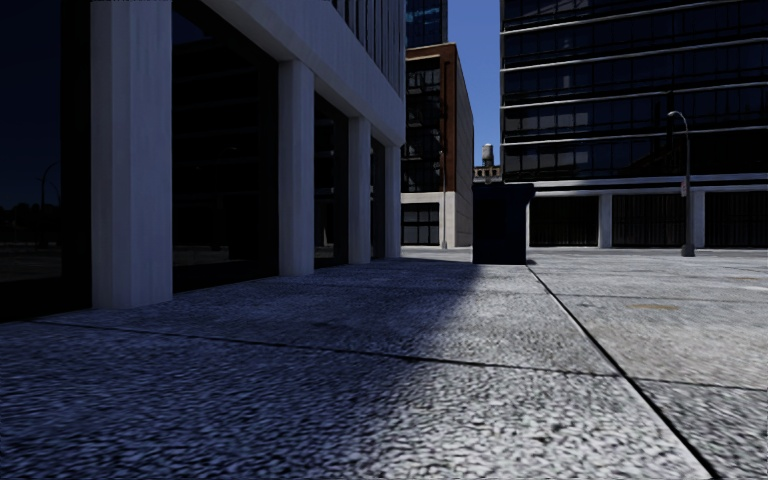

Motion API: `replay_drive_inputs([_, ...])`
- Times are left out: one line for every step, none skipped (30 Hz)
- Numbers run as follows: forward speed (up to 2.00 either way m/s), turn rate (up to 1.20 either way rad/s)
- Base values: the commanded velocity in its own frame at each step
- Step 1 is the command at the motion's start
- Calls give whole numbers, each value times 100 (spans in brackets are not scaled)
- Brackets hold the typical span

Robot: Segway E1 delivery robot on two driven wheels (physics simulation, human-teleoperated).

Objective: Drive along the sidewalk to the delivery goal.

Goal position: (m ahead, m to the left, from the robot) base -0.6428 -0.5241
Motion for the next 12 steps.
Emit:
replay_drive_inputs([0, 0])
replay_drive_inputs([0, 0])
replay_drive_inputs([0, 0])
replay_drive_inputs([0, 0])
replay_drive_inputs([0, 0])
replay_drive_inputs([0, 0])
replay_drive_inputs([0, 0])
replay_drive_inputs([0, 0])
replay_drive_inputs([0, 0])
replay_drive_inputs([0, 0])
replay_drive_inputs([0, 0])
replay_drive_inputs([0, 0])
